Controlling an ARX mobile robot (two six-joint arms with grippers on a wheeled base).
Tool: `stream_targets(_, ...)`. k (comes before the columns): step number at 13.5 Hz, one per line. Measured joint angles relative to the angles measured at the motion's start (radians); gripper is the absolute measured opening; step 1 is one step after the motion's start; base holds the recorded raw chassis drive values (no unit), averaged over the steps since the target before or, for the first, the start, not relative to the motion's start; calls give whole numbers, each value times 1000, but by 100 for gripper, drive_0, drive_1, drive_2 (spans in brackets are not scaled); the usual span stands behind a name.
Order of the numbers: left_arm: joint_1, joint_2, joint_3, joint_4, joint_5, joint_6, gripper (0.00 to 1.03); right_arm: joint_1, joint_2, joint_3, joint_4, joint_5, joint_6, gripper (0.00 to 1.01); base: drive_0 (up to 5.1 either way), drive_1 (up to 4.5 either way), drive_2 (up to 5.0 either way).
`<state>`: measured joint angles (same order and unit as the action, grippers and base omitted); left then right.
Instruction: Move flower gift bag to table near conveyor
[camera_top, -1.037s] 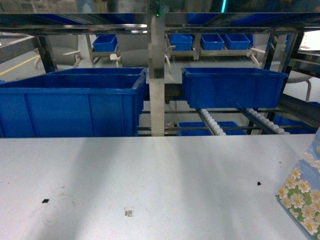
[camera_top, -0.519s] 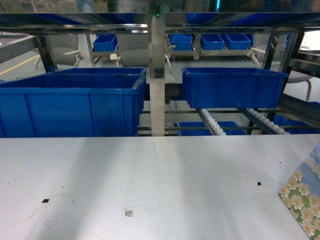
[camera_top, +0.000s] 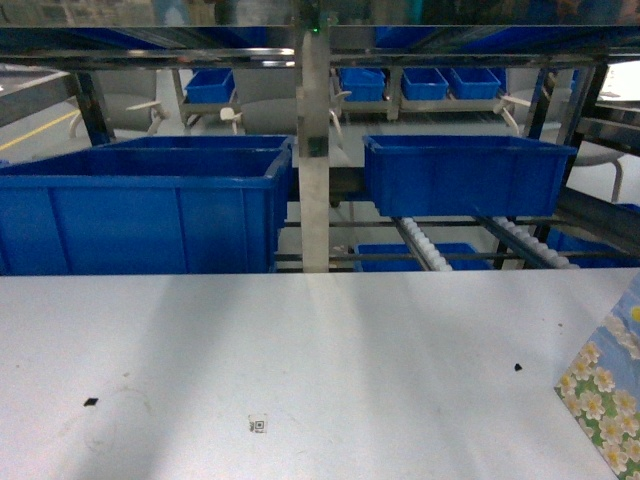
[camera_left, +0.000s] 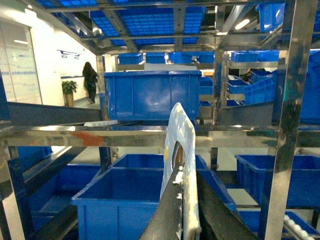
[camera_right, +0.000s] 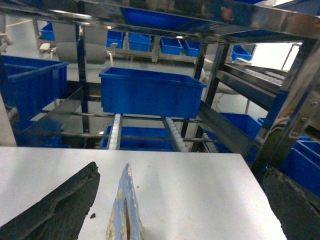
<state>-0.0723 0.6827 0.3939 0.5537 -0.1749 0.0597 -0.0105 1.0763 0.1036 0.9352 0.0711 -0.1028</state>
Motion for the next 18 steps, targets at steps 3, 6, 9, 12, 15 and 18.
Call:
stream_targets(3,0,0,0,0,0,0,2,80,-425,-33,-382,68,5,98,0,0,0)
stream_targets(6,0,0,0,0,0,0,2,231,-753,-39,-666,249,12,98,0,0,0)
stream_targets(9,-1,0,0,0,0,0,2,239,-752,-39,-671,260,7,98,0,0,0)
stream_targets(12,0,0,0,2,1,0,2,240,-752,-39,-671,262,7,98,0,0,0)
stream_targets(15,40,145,-24,170,50,-38,2,240,-752,-39,-671,262,5,98,0,0,0)
stream_targets(18,111,320,-65,348,96,-59,2,240,-752,-39,-671,262,5,98,0,0,0)
